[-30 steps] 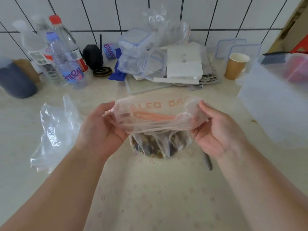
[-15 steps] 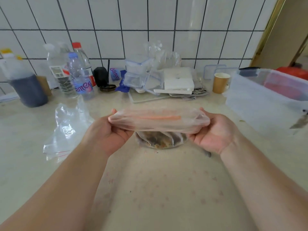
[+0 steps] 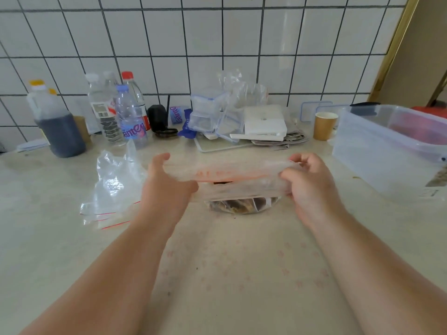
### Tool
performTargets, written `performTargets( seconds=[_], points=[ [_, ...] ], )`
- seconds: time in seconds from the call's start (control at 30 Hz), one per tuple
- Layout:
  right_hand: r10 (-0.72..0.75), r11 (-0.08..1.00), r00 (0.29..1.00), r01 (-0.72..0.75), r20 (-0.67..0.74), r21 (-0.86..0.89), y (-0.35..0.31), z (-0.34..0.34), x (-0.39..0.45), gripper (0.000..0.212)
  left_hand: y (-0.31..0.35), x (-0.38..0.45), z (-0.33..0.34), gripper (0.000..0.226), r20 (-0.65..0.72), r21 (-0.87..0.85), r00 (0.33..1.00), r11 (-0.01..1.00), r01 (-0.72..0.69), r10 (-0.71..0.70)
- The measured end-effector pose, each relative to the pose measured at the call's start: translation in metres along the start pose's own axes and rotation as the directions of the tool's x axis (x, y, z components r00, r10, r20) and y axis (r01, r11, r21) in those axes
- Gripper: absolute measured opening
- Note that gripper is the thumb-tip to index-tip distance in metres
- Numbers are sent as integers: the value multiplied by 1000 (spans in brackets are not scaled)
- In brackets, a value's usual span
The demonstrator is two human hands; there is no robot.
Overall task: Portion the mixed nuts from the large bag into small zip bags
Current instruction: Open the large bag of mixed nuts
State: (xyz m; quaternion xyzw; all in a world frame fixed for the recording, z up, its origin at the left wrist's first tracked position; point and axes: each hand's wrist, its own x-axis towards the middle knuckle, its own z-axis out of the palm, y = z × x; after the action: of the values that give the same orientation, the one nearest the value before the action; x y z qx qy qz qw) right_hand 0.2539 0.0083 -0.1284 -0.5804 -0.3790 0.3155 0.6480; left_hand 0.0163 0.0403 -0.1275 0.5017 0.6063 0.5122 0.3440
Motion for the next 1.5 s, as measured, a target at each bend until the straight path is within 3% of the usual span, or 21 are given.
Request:
performTargets(
  seconds=[0.13, 0.27, 0.33, 0.4, 0.5, 0.57, 0.6, 0.67, 0.73, 0.8, 0.9, 0.97, 1.1, 1.2, 1.27, 1.33, 1.4, 1.47, 1.5],
  points=[
    [-65, 981, 996, 52, -65, -186, 3, 0, 1, 30, -14, 2, 0, 73, -13, 204, 968, 948, -243, 251],
    [-121, 978, 990, 108, -65, -181, -1, -1, 2, 30, -11, 3, -3, 40, -20, 252, 927, 899, -357, 374],
    [-144, 972, 988, 131, -55, -195, -3, -5, 1, 27, -11, 6, -5, 31, -58, 203, 951, 936, -287, 304],
    [-185, 951, 981, 163, -61, -261, -3, -12, 3, 21, -9, 12, -7, 29, -81, 37, 988, 991, -129, 132],
    [-196, 946, 974, 158, -111, -284, -4, -20, 8, 19, -7, 20, -10, 21, -26, -216, 998, 975, 50, -57],
    [-187, 948, 975, 147, -121, -282, -3, -22, 11, 18, -8, 24, -14, 19, -17, -264, 995, 960, 91, -99],
    [-188, 944, 973, 143, -130, -296, -1, -23, 12, 18, -8, 24, -17, 22, -59, -183, 996, 981, 59, -71],
    [-209, 923, 964, 140, -162, -360, 1, -24, 14, 17, -10, 20, -23, 38, -150, 149, 981, 984, -101, 123],
    [-215, 910, 957, 125, -193, -395, 2, -26, 15, 19, -8, 9, -27, 48, -142, 373, 920, 881, -292, 365],
    [-172, 939, 966, 102, -192, -328, 2, -25, 17, 21, -6, 1, -27, 49, -103, 417, 825, 777, -471, 555],
    [-125, 977, 972, 86, -201, -196, -2, -22, 14, 20, -2, -5, -25, 30, -30, 453, 667, 605, -655, 745],
    [-134, 981, 970, 101, -203, -165, -5, -22, 12, 24, -5, -3, -24, 17, 34, 477, 639, 549, -686, 768],
    [-139, 977, 976, 107, -169, -185, -5, -23, 10, 17, -12, 4, -22, 24, 38, 513, 747, 629, -585, 664],
    [-121, 972, 986, 94, -115, -213, -2, -25, 11, 15, -15, 9, -19, 11, 12, 517, 747, 635, -574, 665],
    [-81, 967, 995, 64, -60, -247, 0, -27, 12, 14, -17, 12, -16, 11, -1, 476, 830, 730, -491, 558],
    [-10, 966, 1000, 4, -22, -260, 2, -27, 14, 10, -19, 16, -12, 14, -9, 330, 932, 881, -340, 363],
    [97, 977, 995, -95, 0, -191, 1, -25, 17, 11, -20, 18, -10, 20, 27, 108, 986, 980, -169, 167],
    [260, 965, 961, -261, 96, -7, -2, -23, 16, 13, -18, 19, -8, 19, 141, -151, 989, 987, 56, -35],
    [339, 932, 926, -355, 167, 76, -4, -22, 15, 15, -17, 19, -8, 17, 234, -268, 964, 945, 189, -127]
  ],
)
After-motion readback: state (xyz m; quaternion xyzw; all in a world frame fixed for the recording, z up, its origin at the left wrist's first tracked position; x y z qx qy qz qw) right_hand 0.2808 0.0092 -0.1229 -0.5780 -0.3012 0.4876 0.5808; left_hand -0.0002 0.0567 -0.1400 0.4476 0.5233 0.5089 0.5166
